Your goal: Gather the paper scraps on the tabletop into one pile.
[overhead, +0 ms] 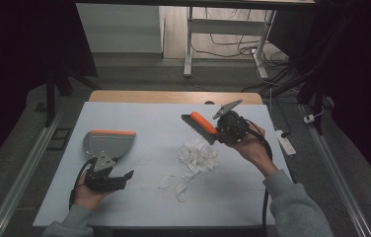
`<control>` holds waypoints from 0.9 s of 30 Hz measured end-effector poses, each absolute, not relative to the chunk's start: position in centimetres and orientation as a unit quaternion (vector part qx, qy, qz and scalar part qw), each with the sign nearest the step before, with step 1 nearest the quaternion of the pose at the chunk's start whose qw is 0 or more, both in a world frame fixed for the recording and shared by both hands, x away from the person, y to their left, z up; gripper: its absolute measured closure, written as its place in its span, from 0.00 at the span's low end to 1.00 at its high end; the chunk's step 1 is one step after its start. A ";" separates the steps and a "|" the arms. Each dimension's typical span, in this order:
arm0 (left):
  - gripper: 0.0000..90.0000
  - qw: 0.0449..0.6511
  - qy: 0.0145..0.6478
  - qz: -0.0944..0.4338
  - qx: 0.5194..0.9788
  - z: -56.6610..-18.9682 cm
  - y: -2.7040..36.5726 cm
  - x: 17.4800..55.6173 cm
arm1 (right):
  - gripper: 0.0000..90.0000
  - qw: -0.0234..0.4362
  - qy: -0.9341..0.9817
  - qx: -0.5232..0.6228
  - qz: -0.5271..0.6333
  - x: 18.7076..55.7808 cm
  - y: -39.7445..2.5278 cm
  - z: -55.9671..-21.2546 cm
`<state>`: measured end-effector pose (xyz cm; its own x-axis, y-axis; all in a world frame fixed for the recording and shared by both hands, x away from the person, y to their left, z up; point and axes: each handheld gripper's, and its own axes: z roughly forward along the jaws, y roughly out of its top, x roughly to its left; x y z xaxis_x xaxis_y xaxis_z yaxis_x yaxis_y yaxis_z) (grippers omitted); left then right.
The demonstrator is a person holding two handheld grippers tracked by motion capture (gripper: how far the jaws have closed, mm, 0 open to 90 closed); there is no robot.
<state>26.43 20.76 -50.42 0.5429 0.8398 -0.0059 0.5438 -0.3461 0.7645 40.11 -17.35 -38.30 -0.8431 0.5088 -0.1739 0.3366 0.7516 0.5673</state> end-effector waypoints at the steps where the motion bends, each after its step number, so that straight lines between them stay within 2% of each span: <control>1: 0.30 0.371 0.435 0.199 0.796 -50.4 20.8 26.4 | 0.79 0.166 0.921 0.228 0.268 39.9 -17.4 -38.2; 6: 0.30 0.373 0.434 0.202 0.795 -50.3 20.7 26.3 | 0.79 0.162 0.919 0.235 0.271 39.9 -17.4 -38.4; 10: 0.30 0.373 0.436 0.200 0.794 -50.4 20.9 26.4 | 0.79 0.131 0.926 0.213 0.281 38.6 -16.4 -38.7; 14: 0.30 0.374 0.438 0.200 0.793 -50.4 21.1 26.4 | 0.79 0.082 0.941 0.181 0.274 36.1 -14.6 -39.7; 20: 0.30 0.372 0.441 0.201 0.792 -50.4 21.2 26.4 | 0.79 -0.038 0.945 0.174 0.273 33.4 -12.0 -41.6; 24: 0.30 0.374 0.440 0.203 0.791 -50.4 21.2 26.4 | 0.79 -0.075 0.950 0.165 0.255 32.2 -10.1 -43.4; 27: 0.30 0.374 0.440 0.205 0.790 -50.4 21.2 26.3 | 0.79 -0.080 0.955 0.162 0.236 31.9 -9.1 -44.4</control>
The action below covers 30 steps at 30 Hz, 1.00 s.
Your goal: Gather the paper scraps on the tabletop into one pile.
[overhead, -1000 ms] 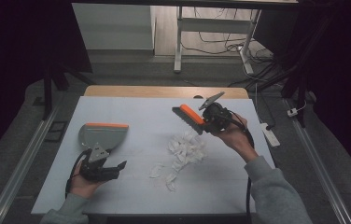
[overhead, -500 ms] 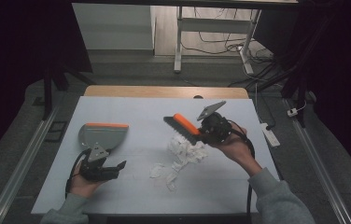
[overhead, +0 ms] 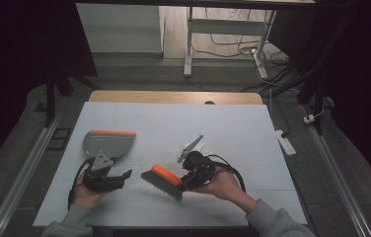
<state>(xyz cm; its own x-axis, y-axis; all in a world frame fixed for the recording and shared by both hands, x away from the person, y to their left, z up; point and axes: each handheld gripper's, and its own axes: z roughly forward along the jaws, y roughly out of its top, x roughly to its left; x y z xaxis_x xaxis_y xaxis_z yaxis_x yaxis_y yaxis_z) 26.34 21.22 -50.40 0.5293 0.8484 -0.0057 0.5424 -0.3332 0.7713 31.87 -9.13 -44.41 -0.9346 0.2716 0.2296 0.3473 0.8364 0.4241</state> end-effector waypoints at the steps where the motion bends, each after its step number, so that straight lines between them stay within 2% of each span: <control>1: 0.30 0.374 0.439 0.205 0.791 -50.4 21.2 26.3 | 0.79 0.080 -0.957 -0.159 -0.229 31.9 -9.0 -44.6; 15: 0.30 0.374 0.440 0.205 0.791 -50.4 21.2 26.3 | 0.79 0.071 -0.962 -0.171 -0.200 31.6 -8.8 -45.2; 20: 0.30 0.373 0.439 0.206 0.791 -50.4 21.2 26.3 | 0.79 0.051 -0.967 -0.170 -0.182 31.7 -8.5 -45.1; 30: 0.30 0.372 0.440 0.207 0.791 -50.4 21.2 26.3 | 0.79 -0.036 -0.956 -0.234 -0.175 34.8 -11.5 -44.5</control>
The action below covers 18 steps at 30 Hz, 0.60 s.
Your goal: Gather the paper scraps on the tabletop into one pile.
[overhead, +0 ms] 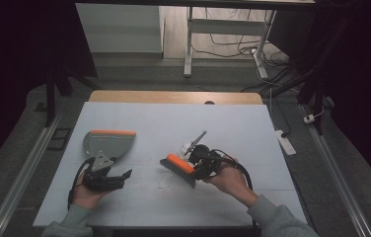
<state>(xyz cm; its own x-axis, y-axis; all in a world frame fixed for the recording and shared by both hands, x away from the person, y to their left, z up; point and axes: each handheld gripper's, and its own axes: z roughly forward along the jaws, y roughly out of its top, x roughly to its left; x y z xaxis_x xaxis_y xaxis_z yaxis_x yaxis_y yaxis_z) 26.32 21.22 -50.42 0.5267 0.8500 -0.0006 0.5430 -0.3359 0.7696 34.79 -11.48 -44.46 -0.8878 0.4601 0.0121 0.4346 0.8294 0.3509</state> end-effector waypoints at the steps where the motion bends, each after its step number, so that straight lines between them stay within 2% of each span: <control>1: 0.30 0.372 0.440 0.207 0.791 -50.4 21.2 26.3 | 0.79 0.039 0.954 0.238 0.179 35.1 -11.9 -44.3; 6: 0.30 0.372 0.442 0.206 0.790 -50.4 21.3 26.4 | 0.79 0.038 0.940 0.245 0.236 35.0 -13.2 -42.1; 10: 0.30 0.371 0.440 0.207 0.791 -50.4 21.3 26.3 | 0.79 0.044 0.936 0.231 0.260 34.2 -12.4 -40.5; 13: 0.30 0.374 0.443 0.212 0.787 -50.3 21.4 26.2 | 0.79 0.042 0.938 0.217 0.266 33.9 -11.1 -40.3; 18: 0.30 0.381 0.442 0.223 0.781 -49.9 21.9 26.0 | 0.79 -0.001 0.941 0.205 0.269 33.8 -8.7 -41.7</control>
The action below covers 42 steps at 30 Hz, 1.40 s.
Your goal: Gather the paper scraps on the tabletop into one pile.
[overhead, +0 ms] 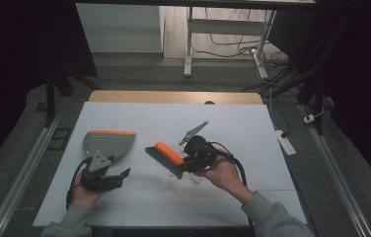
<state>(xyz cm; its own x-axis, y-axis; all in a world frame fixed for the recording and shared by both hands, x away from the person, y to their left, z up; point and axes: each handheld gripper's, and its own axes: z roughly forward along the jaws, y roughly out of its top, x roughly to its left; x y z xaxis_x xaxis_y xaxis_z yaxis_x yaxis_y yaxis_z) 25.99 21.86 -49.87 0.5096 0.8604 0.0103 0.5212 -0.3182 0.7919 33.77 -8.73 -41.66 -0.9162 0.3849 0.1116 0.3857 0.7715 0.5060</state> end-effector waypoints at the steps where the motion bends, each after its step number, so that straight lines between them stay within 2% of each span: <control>1: 0.30 0.382 0.444 0.223 0.779 -49.9 22.0 26.0 | 0.79 0.015 -0.942 -0.199 -0.270 33.7 -8.3 -42.2; 6: 0.30 0.382 0.451 0.223 0.776 -49.9 22.5 26.1 | 0.79 0.046 -0.952 -0.182 -0.243 33.2 -6.5 -44.3; 15: 0.30 0.380 0.453 0.226 0.774 -49.9 22.6 26.1 | 0.79 0.067 -0.951 -0.177 -0.245 33.3 -3.9 -46.0; 19: 0.30 0.380 0.452 0.225 0.775 -49.9 22.6 26.1 | 0.79 0.031 -0.952 -0.189 -0.239 34.2 -3.9 -46.3; 24: 0.30 0.380 0.452 0.223 0.776 -50.0 22.5 26.1 | 0.79 0.021 -0.941 -0.233 -0.245 35.9 -6.2 -46.3; 30: 0.30 0.378 0.451 0.222 0.778 -50.1 22.4 26.1 | 0.79 -0.023 -0.933 -0.270 -0.238 37.0 -9.2 -45.6; 35: 0.30 0.376 0.451 0.221 0.779 -50.1 22.3 26.2 | 0.79 -0.033 -0.924 -0.284 -0.255 37.1 -11.0 -44.9; 42: 0.30 0.376 0.450 0.220 0.780 -50.1 22.2 26.2 | 0.79 -0.034 -0.911 -0.281 -0.299 36.7 -12.2 -42.2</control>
